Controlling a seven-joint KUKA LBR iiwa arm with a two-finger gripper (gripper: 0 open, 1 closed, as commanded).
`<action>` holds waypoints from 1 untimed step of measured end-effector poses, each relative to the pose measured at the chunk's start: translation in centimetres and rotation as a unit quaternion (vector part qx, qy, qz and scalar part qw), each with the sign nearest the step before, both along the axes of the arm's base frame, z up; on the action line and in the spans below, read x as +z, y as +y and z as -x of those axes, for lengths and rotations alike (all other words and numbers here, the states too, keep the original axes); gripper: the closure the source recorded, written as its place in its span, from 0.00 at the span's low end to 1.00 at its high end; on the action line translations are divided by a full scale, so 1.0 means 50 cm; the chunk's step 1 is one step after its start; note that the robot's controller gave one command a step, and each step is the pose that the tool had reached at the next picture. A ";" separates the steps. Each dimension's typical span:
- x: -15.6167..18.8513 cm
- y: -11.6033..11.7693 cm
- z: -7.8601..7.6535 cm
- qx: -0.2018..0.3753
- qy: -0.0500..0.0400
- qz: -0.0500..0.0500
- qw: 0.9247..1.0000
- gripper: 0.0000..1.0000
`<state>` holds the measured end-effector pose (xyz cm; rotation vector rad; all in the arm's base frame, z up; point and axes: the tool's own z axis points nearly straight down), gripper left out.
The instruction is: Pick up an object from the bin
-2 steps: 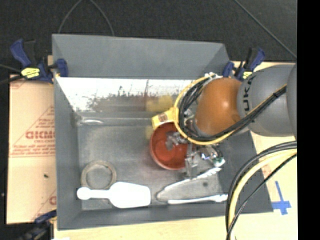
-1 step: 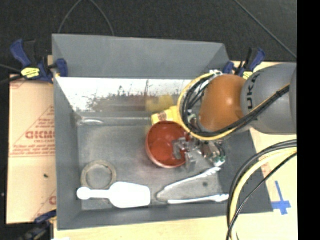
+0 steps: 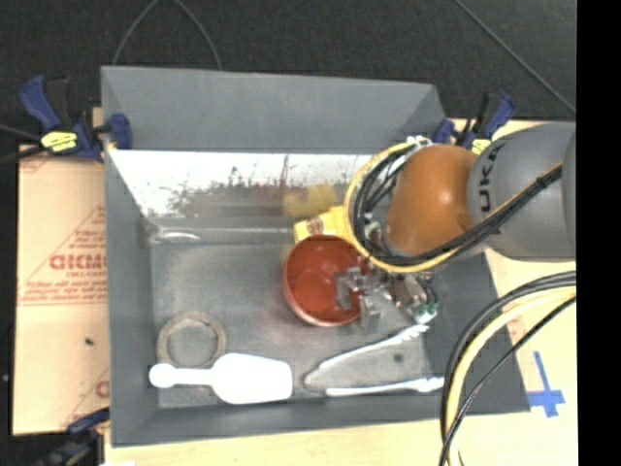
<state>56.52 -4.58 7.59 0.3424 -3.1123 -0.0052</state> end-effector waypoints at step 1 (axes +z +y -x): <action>0.011 0.001 -0.001 0.000 -0.002 -0.001 1.000 1.00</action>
Offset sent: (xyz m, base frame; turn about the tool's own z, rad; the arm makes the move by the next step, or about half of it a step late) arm -0.0004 0.0003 0.0569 -0.0002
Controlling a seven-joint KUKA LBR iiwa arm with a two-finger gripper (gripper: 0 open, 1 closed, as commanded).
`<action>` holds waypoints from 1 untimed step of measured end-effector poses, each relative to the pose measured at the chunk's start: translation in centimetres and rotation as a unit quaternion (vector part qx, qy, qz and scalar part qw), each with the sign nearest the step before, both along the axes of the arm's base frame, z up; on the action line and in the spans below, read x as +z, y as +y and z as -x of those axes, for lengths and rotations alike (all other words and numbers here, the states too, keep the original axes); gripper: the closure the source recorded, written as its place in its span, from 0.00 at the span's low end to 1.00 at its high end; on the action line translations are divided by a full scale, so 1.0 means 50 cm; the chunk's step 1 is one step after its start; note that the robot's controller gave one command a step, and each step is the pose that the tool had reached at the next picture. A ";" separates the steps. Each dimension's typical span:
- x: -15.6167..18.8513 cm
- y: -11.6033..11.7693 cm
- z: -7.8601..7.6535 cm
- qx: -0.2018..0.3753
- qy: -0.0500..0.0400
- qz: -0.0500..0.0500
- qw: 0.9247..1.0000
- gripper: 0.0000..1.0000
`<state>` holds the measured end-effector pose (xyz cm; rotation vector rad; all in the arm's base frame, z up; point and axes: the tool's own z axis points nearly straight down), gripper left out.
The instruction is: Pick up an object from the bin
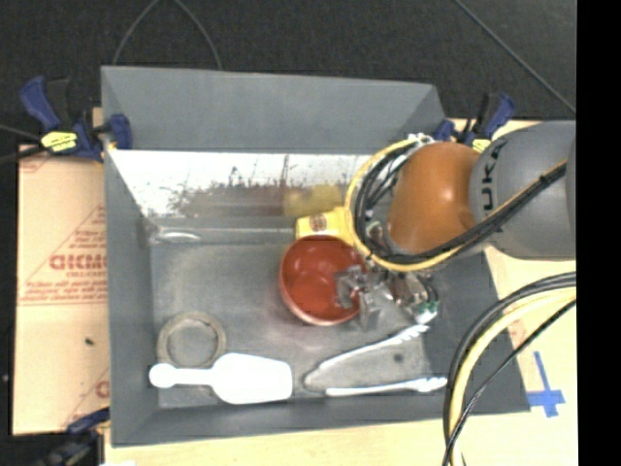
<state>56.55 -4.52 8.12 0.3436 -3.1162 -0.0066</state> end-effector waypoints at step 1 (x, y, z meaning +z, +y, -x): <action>0.048 0.001 0.002 0.000 0.001 0.000 1.000 1.00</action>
Offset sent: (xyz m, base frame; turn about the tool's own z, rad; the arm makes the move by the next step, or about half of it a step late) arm -0.0007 0.0008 0.0580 -0.0009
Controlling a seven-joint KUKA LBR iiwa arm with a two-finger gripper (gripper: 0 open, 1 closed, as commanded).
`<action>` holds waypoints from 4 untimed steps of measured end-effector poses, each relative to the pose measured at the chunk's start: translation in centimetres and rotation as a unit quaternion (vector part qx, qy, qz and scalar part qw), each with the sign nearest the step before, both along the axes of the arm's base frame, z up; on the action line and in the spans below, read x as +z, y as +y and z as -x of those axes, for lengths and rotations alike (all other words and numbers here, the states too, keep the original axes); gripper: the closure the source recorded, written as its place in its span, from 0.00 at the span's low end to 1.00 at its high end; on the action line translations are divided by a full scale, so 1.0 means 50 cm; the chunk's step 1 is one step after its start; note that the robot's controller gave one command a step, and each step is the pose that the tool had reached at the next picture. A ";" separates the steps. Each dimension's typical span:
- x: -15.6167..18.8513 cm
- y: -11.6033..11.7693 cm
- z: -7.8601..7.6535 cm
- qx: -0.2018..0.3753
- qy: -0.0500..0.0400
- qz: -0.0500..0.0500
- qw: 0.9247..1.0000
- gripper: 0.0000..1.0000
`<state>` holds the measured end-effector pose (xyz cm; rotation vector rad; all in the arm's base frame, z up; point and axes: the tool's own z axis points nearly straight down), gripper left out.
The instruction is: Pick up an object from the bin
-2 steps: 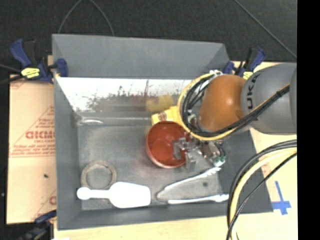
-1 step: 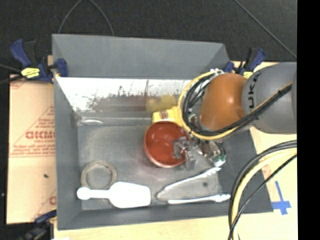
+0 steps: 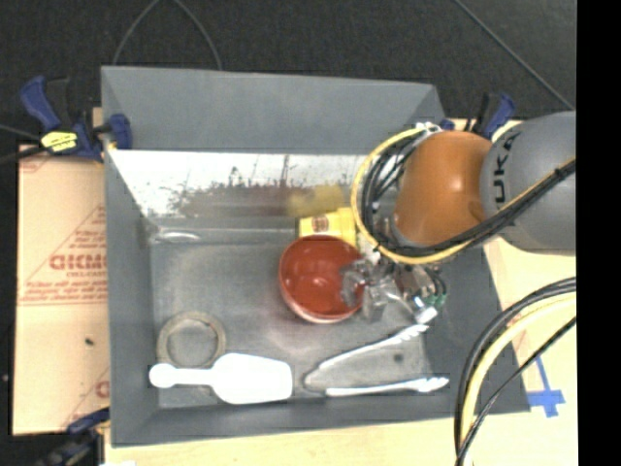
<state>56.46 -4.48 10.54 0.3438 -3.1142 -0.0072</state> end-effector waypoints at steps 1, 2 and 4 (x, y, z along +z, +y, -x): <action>0.056 -0.001 -0.001 -0.001 -0.001 0.000 1.000 1.00; 0.101 -0.002 -0.001 -0.001 -0.001 0.001 1.000 1.00; 0.160 -0.003 -0.003 -0.002 -0.003 0.001 1.000 1.00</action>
Offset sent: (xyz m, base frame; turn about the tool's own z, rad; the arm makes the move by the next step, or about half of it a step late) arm 0.0010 -0.0006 0.0663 0.0010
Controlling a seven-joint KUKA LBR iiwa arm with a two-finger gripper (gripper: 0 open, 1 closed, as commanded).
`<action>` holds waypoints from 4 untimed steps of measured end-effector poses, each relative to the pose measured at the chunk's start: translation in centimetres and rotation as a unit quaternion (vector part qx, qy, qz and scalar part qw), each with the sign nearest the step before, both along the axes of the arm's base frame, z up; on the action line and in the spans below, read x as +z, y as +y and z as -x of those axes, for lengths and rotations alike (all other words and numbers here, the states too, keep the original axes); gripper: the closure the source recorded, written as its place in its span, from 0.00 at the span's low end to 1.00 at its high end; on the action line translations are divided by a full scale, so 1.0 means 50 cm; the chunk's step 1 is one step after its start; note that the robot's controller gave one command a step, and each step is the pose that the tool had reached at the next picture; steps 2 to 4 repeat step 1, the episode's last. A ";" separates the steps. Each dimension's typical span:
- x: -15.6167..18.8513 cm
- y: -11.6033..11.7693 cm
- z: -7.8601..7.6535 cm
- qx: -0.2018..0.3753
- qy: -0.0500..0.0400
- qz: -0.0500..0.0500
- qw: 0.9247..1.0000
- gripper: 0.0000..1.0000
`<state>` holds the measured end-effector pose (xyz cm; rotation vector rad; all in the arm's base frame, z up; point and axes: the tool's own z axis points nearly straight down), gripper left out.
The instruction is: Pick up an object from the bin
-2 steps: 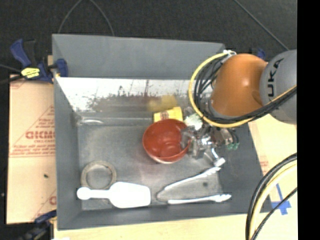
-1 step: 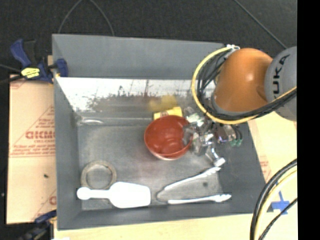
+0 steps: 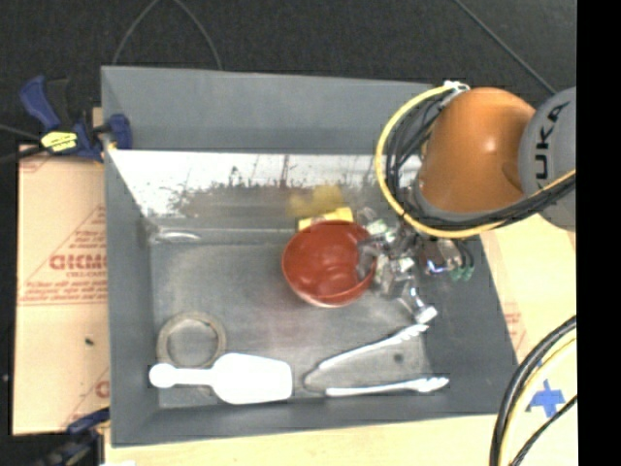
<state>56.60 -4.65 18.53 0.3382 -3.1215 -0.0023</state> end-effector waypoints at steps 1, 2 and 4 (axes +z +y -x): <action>0.016 -0.001 -0.001 -0.001 -0.002 0.000 1.000 1.00; 0.016 -0.001 -0.001 -0.001 -0.002 0.000 1.000 1.00; 0.016 -0.001 -0.001 -0.001 -0.002 0.000 1.000 1.00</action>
Offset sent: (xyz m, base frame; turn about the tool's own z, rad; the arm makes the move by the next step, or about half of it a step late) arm 0.0003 -0.0003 0.0120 0.0009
